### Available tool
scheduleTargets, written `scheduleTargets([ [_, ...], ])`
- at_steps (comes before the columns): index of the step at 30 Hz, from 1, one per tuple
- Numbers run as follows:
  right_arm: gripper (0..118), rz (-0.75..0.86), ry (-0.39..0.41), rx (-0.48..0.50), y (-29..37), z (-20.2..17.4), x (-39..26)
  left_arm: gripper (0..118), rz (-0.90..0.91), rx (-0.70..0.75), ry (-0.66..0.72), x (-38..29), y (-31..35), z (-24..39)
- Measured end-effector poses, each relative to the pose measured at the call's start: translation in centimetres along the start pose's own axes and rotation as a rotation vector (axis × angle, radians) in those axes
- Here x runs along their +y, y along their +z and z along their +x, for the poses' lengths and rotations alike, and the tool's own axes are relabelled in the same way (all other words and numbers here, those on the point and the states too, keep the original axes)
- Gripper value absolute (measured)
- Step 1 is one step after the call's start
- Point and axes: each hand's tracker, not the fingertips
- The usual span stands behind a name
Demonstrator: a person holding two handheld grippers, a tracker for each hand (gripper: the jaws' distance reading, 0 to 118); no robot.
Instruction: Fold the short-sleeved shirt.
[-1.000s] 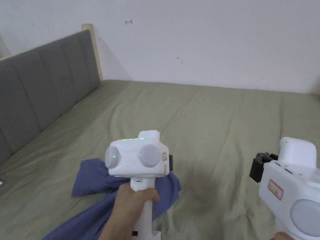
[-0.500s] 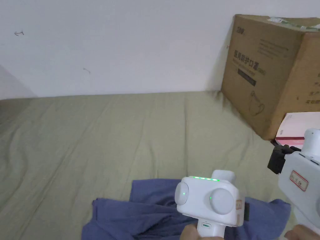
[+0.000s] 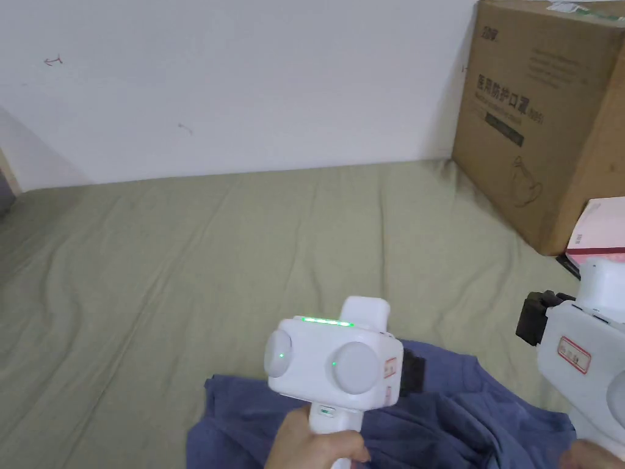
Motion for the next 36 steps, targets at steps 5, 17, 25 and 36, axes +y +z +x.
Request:
scheduleTargets([
  [5,0,-0.077,0.039,0.053,-2.1,-3.0,-2.0,0,-0.14,0.115,0.128,-5.0,-0.7,-7.9],
  [17,0,-0.196,0.091,0.119,-8.8,-6.1,-3.7,109,-0.194,0.301,0.32,-0.3,-4.1,-22.3],
  [25,0,-0.293,0.115,0.087,-12.2,-5.5,-5.9,77,-0.3,0.358,0.394,-1.9,-11.0,-25.2],
  [36,0,-0.341,0.129,0.11,-13.2,-4.6,-5.6,3,-0.165,0.343,0.391,-1.0,-4.7,-23.2],
])
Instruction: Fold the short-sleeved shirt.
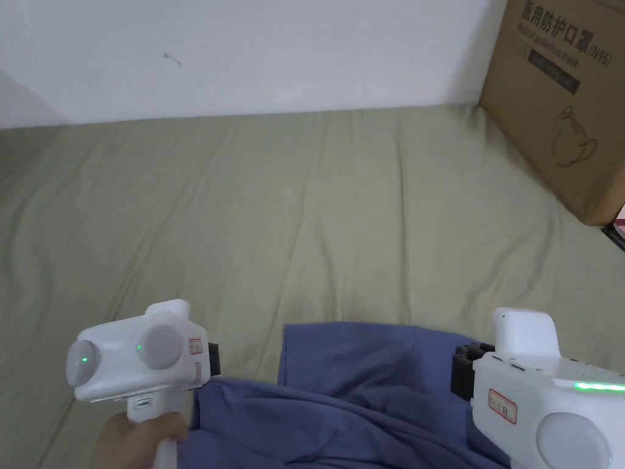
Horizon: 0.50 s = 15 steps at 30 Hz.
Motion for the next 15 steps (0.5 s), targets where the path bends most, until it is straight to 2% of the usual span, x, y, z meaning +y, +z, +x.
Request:
scheduleTargets([
  [2,1,-0.018,0.078,0.04,-0.8,0.1,1.3,3,0.026,-0.031,-0.002,0.1,1.4,-0.1],
  [3,8,-0.018,0.118,0.041,-1.6,0.0,2.1,3,0.037,-0.029,-0.021,0.1,2.0,0.1],
  [4,23,-0.045,0.155,0.049,-2.7,-0.1,3.1,3,0.051,-0.027,-0.039,0.2,2.7,0.2],
  [5,46,-0.072,0.177,0.049,-3.6,-0.2,4.0,3,0.058,-0.028,-0.051,0.2,3.1,0.3],
  [6,83,-0.086,0.211,0.052,-4.9,-0.3,4.9,3,0.064,-0.034,-0.057,0.2,3.6,0.2],
  [7,98,-0.116,0.25,0.087,-6.7,-0.4,5.7,3,0.067,-0.041,-0.052,0.3,4.0,0.0],
  [9,100,-0.188,0.277,0.133,-10.4,-0.2,6.7,3,0.075,-0.054,-0.045,0.4,4.4,-0.2],
  [12,97,-0.338,0.271,0.072,-16.5,0.1,7.4,3,0.075,-0.046,-0.046,0.3,4.5,-0.4],
  [13,89,-0.363,0.287,0.076,-18.1,0.5,7.2,3,0.071,-0.045,-0.045,0.3,4.4,-0.6],
  [14,74,-0.412,0.287,0.056,-19.1,0.6,6.8,3,0.07,-0.048,-0.043,0.3,4.3,-0.8],
  [15,68,-0.469,0.284,0.036,-19.9,0.8,6.6,3,0.057,-0.05,-0.044,0.3,4.1,-1.0],
])
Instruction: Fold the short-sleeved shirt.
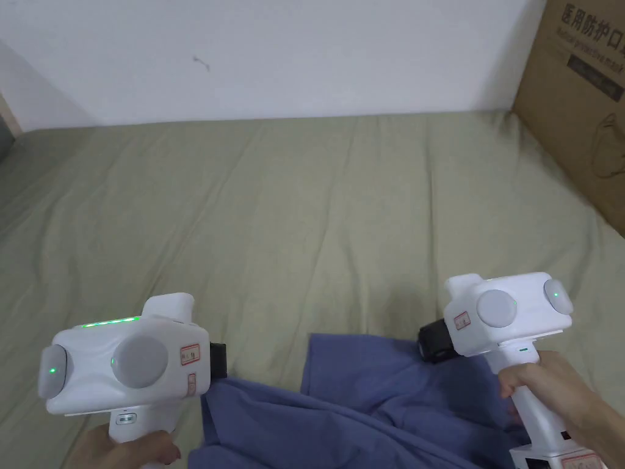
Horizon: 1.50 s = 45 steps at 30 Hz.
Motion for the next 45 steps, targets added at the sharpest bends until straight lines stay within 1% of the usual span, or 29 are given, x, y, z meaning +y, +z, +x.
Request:
scheduleTargets([
  [1,68,-0.009,0.024,0.039,-0.5,0.1,-0.3,3,-0.006,0.003,0.003,0.0,-0.2,0.0],
  [2,67,0.042,0.04,0.024,-0.1,-0.1,-0.8,3,-0.007,0.006,0.005,0.0,-0.3,-0.1],
  [4,64,0.041,0.053,0.029,1.2,-0.4,-0.8,3,-0.014,0.007,0.008,-0.1,-0.3,-0.3],
  [5,46,0.039,0.078,0.022,1.6,-0.6,-0.7,3,-0.015,0.007,0.006,0.0,-0.3,-0.2],
  [6,10,0.049,0.095,-0.025,1.9,-0.8,-0.6,3,-0.016,0.011,0.007,0.0,-0.2,-0.2],
  [7,3,0.052,0.074,-0.024,2.4,-0.8,-0.6,3,-0.014,0.014,0.009,-0.1,0.2,-0.2],
  [8,3,0.044,0.069,0.005,2.8,-0.6,-0.5,3,-0.008,0.013,0.008,-0.1,0.6,-0.2],
  [9,3,0.057,0.059,-0.013,3.6,-0.6,-0.6,3,-0.003,0.016,0.003,-0.1,1.0,-0.1],
  [10,3,0.076,0.037,0.0,4.7,-0.4,-0.5,3,0.009,0.021,-0.014,-0.1,1.6,0.0],
  [11,3,0.107,-0.003,0.014,5.8,-0.2,-0.4,3,0.019,0.022,-0.032,-0.1,2.3,0.0],
  [12,3,0.147,-0.051,0.005,7.3,0.1,-0.3,3,0.024,0.022,-0.035,-0.1,3.1,-0.1],
  [14,3,0.218,-0.073,0.017,10.7,0.8,0.0,3,0.049,0.025,-0.038,0.1,4.8,-0.3],
  [15,3,0.249,-0.078,-0.021,12.8,0.8,-0.1,3,0.066,0.03,-0.028,0.1,5.8,-0.4],
  [17,3,0.306,-0.071,-0.055,16.8,1.5,0.2,3,0.105,0.028,-0.032,0.3,8.0,-0.8],
  [18,3,0.341,-0.082,-0.077,18.8,2.0,0.2,3,0.126,0.033,-0.036,0.4,9.1,-0.9],
  [22,3,0.471,-0.164,-0.097,26.8,4.4,-0.7,3,0.198,0.07,-0.059,0.9,13.5,-1.6],
  [25,3,0.536,-0.195,-0.137,31.5,6.4,-1.7,3,0.253,0.099,-0.064,1.6,16.6,-2.3],
  [28,3,0.588,-0.262,-0.122,35.0,8.0,-2.8,3,0.31,0.129,-0.055,2.6,19.5,-2.6],
  [29,3,0.605,-0.258,-0.107,35.9,8.2,-3.2,3,0.337,0.14,-0.055,2.7,20.5,-2.3],
  [32,3,0.632,-0.269,-0.134,37.8,8.4,-3.6,3,0.369,0.146,-0.07,3.8,22.8,-1.9],
  [33,3,0.639,-0.284,-0.134,38.3,8.5,-3.6,3,0.381,0.161,-0.067,4.2,23.5,-1.5],
  [36,3,0.66,-0.317,-0.102,39.1,8.8,-2.8,3,0.419,0.19,-0.102,6.0,25.2,-0.8],
  [38,3,0.674,-0.324,-0.102,39.6,8.6,-2.1,3,0.437,0.198,-0.11,7.4,26.0,-0.5],
  [42,3,0.695,-0.331,-0.107,40.5,8.8,1.0,3,0.483,0.283,-0.128,11.5,27.6,-0.6],
  [43,3,0.707,-0.337,-0.108,40.8,9.0,2.1,3,0.493,0.286,-0.13,12.6,28.1,-0.7],
  [45,3,0.724,-0.322,-0.11,41.6,8.8,4.2,3,0.526,0.29,-0.119,15.1,29.0,-1.1],
])
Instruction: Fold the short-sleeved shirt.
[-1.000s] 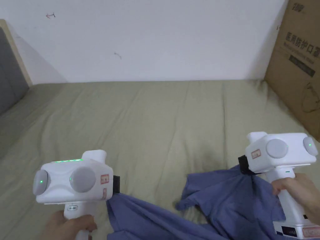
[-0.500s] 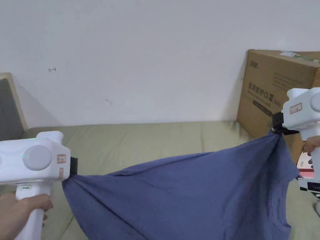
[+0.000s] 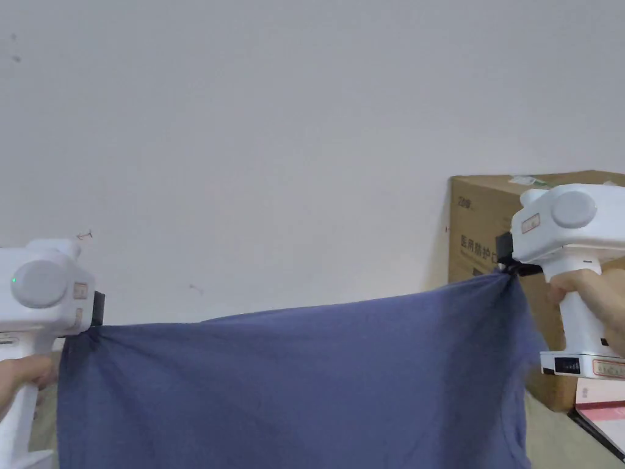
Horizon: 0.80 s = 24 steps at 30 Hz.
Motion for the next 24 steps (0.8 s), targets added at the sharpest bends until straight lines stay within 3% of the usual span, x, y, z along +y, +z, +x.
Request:
scheduleTargets([
  [4,3,0.043,-0.03,0.03,-1.9,-2.0,5.0,3,0.037,0.024,0.035,5.2,-2.2,-1.2],
  [15,3,0.23,0.007,0.022,-6.0,-8.8,19.9,3,0.196,0.17,-0.006,20.0,-10.9,-1.2],
  [18,3,0.251,0.051,-0.008,-6.8,-10.4,22.4,3,0.243,0.202,0.027,21.8,-11.8,-1.1],
  [22,3,0.292,-0.023,0.034,-7.5,-10.2,22.5,3,0.254,0.236,-0.103,22.3,-13.3,-0.8],
  [24,3,0.278,-0.026,0.056,-8.3,-10.0,21.5,3,0.304,0.244,-0.05,20.9,-13.8,-1.2],
])
